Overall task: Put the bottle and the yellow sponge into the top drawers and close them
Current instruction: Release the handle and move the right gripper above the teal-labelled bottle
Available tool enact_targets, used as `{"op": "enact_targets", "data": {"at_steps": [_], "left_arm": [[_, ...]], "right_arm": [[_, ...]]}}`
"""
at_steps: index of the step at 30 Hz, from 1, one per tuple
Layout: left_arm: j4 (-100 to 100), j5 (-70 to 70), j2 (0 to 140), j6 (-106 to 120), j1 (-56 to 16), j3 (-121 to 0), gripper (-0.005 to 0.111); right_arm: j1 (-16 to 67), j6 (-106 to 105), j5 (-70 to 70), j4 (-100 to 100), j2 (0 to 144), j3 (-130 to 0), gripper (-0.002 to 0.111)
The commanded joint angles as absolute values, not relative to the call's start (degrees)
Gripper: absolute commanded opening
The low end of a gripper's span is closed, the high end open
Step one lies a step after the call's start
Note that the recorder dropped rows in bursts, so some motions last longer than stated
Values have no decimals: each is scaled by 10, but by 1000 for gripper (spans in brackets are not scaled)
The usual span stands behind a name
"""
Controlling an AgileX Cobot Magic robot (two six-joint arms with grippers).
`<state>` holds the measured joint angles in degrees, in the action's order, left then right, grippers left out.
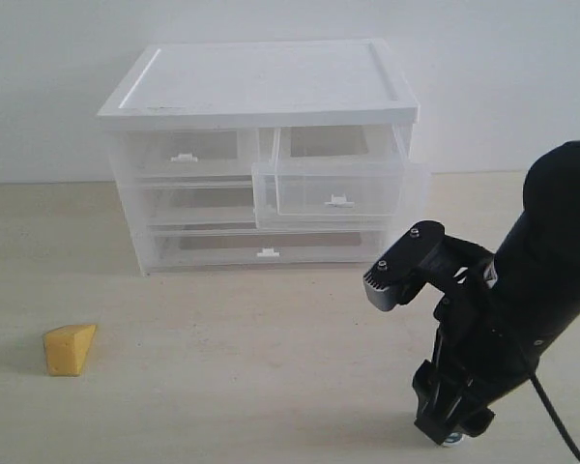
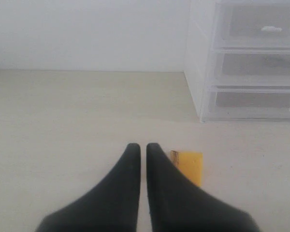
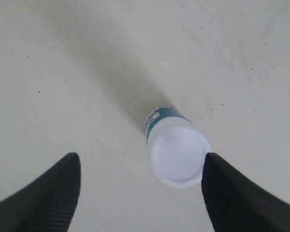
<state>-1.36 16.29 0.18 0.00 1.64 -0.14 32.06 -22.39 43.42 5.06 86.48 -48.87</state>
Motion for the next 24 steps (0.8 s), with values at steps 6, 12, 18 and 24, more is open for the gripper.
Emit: {"op": "enact_targets", "data": {"at_steps": [6, 12, 18, 24], "left_arm": [[-15, 162, 0, -3, 17, 0, 4], [-15, 162, 0, -3, 17, 0, 4], [-15, 162, 0, -3, 17, 0, 4], [-15, 162, 0, -3, 17, 0, 4]], "right_arm": [[318, -215, 402, 20, 903, -486, 64], [318, -215, 401, 11, 911, -488, 64], [318, -207, 433, 11, 895, -516, 64], [318, -203, 433, 12, 894, -515, 64]]}}
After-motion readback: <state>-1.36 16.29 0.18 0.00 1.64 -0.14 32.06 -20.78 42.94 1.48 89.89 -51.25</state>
